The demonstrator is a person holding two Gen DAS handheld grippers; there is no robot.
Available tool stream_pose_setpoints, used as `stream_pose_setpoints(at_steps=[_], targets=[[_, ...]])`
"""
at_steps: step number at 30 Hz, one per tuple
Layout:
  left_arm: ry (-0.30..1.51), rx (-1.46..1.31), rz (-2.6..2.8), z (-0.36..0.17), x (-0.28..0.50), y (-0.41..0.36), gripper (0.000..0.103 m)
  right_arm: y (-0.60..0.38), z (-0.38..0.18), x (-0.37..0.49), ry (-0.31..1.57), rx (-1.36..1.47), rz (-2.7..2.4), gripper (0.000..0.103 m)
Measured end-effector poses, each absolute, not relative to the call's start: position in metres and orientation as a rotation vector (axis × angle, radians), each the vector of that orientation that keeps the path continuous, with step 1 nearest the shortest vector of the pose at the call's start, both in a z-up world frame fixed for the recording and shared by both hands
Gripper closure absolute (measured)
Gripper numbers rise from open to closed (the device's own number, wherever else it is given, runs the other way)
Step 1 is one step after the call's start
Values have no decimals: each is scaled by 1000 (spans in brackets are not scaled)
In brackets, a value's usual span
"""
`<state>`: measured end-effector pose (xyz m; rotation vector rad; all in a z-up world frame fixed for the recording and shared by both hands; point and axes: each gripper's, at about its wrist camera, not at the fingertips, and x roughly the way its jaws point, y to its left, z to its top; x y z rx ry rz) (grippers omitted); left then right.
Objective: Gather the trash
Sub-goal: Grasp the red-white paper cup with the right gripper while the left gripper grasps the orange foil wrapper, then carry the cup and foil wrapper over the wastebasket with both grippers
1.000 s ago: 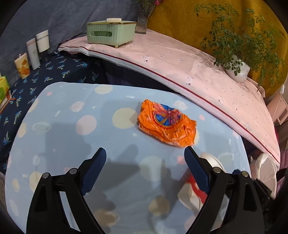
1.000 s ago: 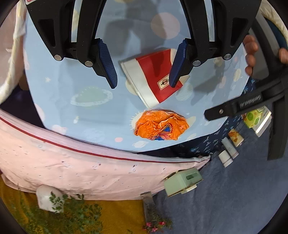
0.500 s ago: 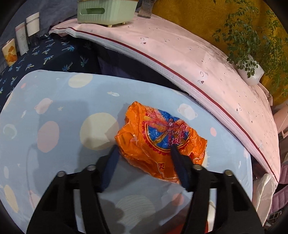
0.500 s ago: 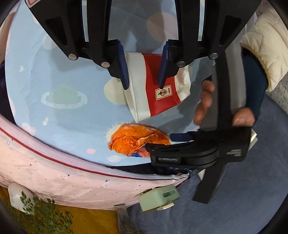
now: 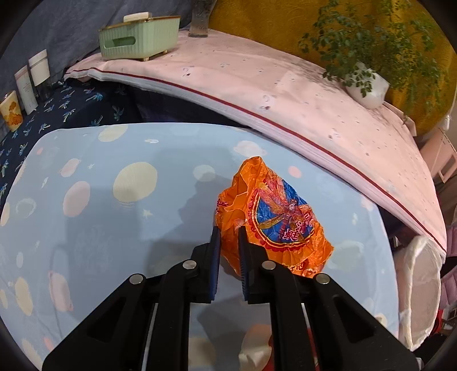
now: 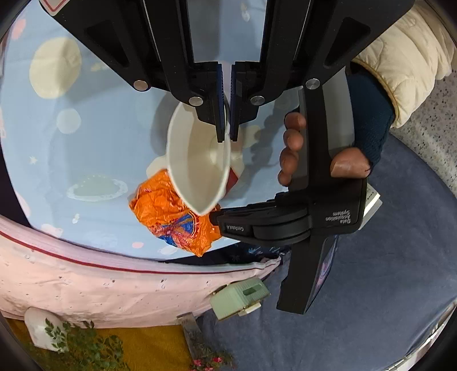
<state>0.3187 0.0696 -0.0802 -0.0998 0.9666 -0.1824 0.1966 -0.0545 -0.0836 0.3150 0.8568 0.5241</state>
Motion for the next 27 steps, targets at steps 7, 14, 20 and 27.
stream_pose_setpoints(at_steps=[7,14,20,27], targets=[[920,-48,-207,-52,273,47,91,-87,-65,158,792,373,452,99],[890,-17,-265,-30,228,9,91,-132,-35,128,700,407,304,99],[864,15,-332,-14,193,-32,91,-173,-12,102,632,408,165,99],[847,57,-403,-5,160,-81,91,-217,2,73,573,425,58,99]])
